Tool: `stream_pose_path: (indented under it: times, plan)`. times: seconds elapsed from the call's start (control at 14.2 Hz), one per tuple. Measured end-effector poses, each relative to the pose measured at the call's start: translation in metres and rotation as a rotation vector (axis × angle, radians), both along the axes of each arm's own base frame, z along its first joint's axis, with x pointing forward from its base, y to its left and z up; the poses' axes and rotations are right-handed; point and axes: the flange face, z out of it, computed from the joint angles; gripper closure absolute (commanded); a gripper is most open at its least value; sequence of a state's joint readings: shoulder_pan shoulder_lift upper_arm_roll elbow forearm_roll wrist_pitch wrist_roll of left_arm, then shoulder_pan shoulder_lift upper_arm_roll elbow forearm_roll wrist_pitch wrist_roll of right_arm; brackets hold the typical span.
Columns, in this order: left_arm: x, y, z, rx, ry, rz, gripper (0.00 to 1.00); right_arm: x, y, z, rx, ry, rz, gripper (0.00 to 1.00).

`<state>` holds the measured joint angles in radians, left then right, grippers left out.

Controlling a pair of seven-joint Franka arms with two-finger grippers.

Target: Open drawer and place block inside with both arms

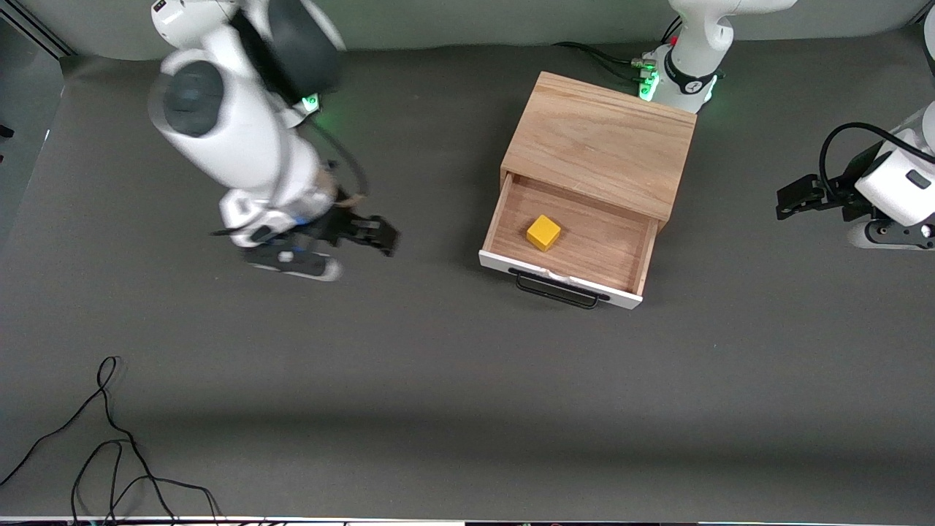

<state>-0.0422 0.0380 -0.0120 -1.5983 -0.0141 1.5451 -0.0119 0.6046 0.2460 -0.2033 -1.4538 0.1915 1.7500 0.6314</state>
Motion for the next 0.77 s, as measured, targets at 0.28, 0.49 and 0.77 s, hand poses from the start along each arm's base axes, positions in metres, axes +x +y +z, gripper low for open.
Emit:
stream_pose_path:
  times: [0.28, 0.49, 0.77]
  plan:
    - [0.0, 0.0, -0.001, 0.003, 0.004, 0.0, 0.0, -0.001, -0.138, 0.019, 0.008, -0.023, 0.007, 0.0]
    - [0.0, 0.001, -0.002, 0.005, 0.008, 0.0, 0.0, -0.015, -0.212, 0.027, -0.021, -0.037, -0.006, 0.0]
    - [-0.002, 0.002, -0.001, 0.007, 0.013, 0.001, 0.0, -0.031, -0.24, 0.031, -0.057, -0.025, 0.065, 0.0]
